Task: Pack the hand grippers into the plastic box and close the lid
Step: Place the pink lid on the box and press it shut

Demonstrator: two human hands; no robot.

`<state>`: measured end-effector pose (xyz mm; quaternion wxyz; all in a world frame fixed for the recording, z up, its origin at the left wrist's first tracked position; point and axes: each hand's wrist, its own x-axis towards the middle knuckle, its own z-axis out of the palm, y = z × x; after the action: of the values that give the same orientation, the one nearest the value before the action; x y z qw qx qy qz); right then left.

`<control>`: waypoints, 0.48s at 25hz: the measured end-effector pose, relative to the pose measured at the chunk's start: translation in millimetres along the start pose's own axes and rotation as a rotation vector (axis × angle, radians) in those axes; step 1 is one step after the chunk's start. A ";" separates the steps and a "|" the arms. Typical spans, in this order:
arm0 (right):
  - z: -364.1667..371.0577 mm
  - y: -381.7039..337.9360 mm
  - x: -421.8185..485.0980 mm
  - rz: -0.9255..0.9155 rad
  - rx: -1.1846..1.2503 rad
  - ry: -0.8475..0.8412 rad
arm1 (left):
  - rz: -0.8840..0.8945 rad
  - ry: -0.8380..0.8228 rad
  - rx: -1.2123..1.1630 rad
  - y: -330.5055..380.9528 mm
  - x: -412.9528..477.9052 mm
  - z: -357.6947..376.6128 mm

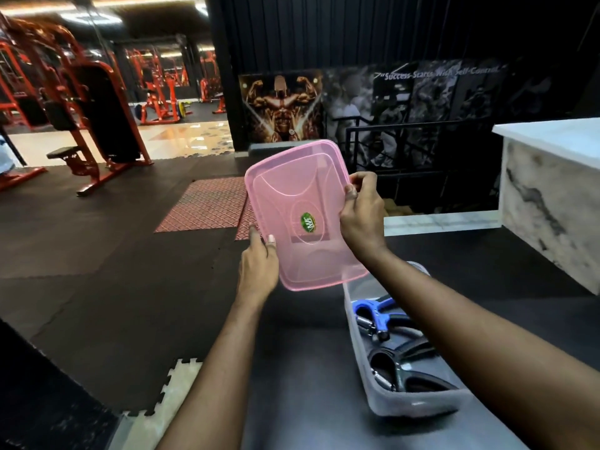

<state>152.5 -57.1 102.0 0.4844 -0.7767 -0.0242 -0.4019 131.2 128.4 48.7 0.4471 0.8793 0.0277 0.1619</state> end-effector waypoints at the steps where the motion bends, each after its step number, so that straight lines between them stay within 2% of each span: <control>1: -14.4 5.0 1.7 0.010 0.015 -0.006 | 0.042 0.042 -0.013 13.1 -11.2 6.2; 6: -81.5 35.6 1.4 0.059 0.018 -0.125 | 0.096 0.258 -0.037 58.0 -58.4 33.3; 7: -84.0 36.7 -1.5 0.073 0.016 -0.139 | 0.103 0.263 -0.033 57.9 -61.8 33.5; 9: -155.8 77.3 -14.1 0.136 0.015 -0.234 | 0.043 0.280 0.057 90.6 -123.1 79.6; 12: -167.0 93.9 -36.8 0.208 0.002 -0.283 | -0.017 0.243 0.066 80.7 -144.5 89.8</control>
<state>67.4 -222.8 44.0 0.5160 -0.8234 -0.0123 -0.2361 14.5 -17.6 26.2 0.4128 0.8671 0.0944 0.2623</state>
